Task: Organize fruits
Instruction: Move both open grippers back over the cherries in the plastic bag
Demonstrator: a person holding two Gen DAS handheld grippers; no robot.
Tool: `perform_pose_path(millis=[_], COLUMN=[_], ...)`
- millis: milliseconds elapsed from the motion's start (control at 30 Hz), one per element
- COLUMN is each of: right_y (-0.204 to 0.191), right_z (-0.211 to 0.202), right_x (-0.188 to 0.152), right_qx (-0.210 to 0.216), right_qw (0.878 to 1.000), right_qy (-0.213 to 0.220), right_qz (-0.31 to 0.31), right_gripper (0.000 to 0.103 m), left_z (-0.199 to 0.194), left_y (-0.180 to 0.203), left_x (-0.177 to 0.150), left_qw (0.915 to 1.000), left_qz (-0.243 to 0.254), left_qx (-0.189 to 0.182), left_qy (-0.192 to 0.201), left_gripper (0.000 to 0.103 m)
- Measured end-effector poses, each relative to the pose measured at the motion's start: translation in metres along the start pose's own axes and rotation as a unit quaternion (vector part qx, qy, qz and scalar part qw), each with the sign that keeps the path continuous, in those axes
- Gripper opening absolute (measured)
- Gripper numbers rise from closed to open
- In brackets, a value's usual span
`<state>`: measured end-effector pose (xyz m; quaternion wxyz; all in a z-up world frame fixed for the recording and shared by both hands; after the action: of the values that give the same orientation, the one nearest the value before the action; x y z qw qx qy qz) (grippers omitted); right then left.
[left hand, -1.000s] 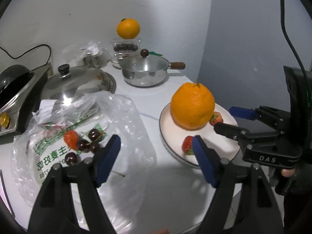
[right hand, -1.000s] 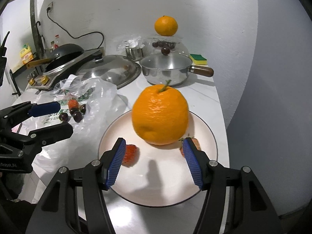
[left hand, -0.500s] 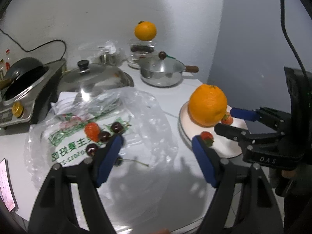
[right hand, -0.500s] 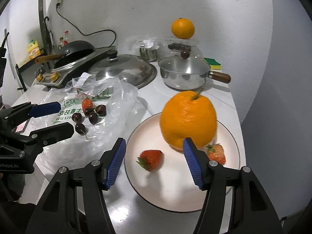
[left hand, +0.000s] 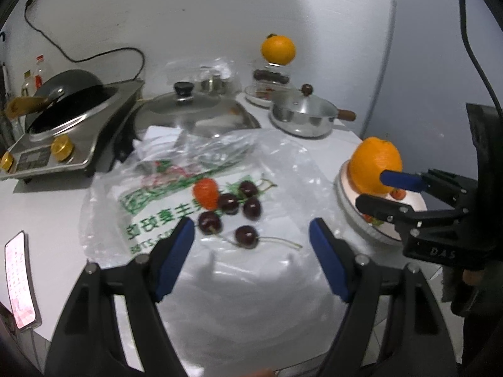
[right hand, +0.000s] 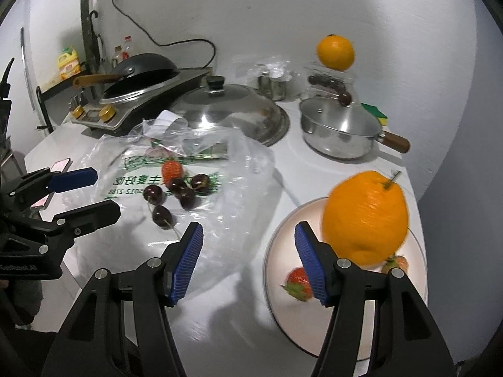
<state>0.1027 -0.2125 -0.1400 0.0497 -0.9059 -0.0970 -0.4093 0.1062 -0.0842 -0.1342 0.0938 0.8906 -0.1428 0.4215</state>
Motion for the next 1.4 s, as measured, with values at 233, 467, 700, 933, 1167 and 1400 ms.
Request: perform_pose_path(millis=[233,467,700,933,1167,1400], right_y=[-0.029,-0.049,-0.065,-0.080,-0.090,-0.094], right_z=[0.011,0.023,0.041,0.059,0.078,0.095], right_x=[0.007,0.009,0.007,0.006,0.004,0.004], right_qx=[0.010,0.018,0.034,0.051,0.067,0.077], right_qw=[1.000,0.999,0.998,0.997,0.995,0.994], right_qy=[-0.006,-0.015,-0.030,-0.040,-0.054,-0.067], right_qz=[-0.017,-0.029,-0.037,-0.042,-0.045,-0.046], right_gripper=[0.064,0.064,0.064,0.064,0.055,0.047], left_z=[-0.003,-0.001,0.001,0.008,0.015,0.022], left_y=[-0.028,-0.052,-0.068,-0.077,-0.084,-0.089], left_x=[-0.007,-0.017,-0.024,-0.029,-0.031,-0.032], left_qw=[0.9998,0.9992,0.9986,0.9982,0.9979,0.9975], left_qz=[-0.016,-0.032,-0.042,-0.046,-0.047,-0.052], left_qx=[0.013,0.026,0.032,0.034,0.034,0.033], left_qy=[0.001,-0.005,-0.009,-0.020,-0.028,-0.035], left_gripper=[0.077,0.077,0.077,0.077,0.077,0.077])
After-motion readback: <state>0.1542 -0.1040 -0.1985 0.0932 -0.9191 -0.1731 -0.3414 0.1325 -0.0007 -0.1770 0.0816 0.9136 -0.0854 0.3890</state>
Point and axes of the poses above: each gripper's, at about its wrist camera, not at the fingertips, and z roughly the way its jaws point, y to its right, x to its top, the point moved 7 cm from there along z, roughly the way its jaws point, and after that the axes turned 4 degrees about z, right-handed, at the moved point
